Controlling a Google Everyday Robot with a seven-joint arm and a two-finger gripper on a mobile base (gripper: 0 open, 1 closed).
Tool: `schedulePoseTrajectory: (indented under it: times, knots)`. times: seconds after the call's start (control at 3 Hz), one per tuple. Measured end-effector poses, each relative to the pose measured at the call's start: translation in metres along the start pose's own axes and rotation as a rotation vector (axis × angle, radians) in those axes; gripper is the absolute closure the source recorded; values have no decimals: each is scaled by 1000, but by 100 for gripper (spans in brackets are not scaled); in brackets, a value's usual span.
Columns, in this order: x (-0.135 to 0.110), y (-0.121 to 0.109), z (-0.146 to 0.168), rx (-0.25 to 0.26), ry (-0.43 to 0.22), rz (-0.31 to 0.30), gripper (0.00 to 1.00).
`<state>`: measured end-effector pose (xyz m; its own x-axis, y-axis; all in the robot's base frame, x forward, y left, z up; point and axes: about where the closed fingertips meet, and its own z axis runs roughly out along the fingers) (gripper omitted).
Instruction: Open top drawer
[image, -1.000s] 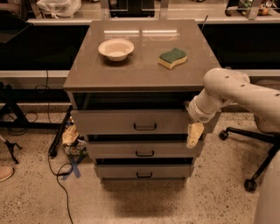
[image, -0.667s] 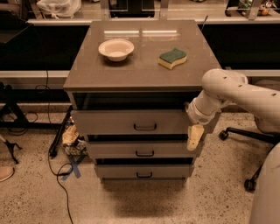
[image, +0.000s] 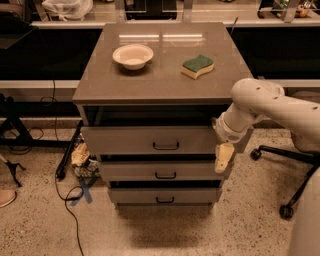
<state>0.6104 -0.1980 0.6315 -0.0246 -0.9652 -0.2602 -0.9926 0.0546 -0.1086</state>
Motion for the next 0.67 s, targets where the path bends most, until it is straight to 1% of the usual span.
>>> schedulePoseTrajectory:
  times: [0.33,0.67]
  knots:
    - [0,34,-22,39,12,16,24]
    - [-3,54,-43,88,6,25,48]
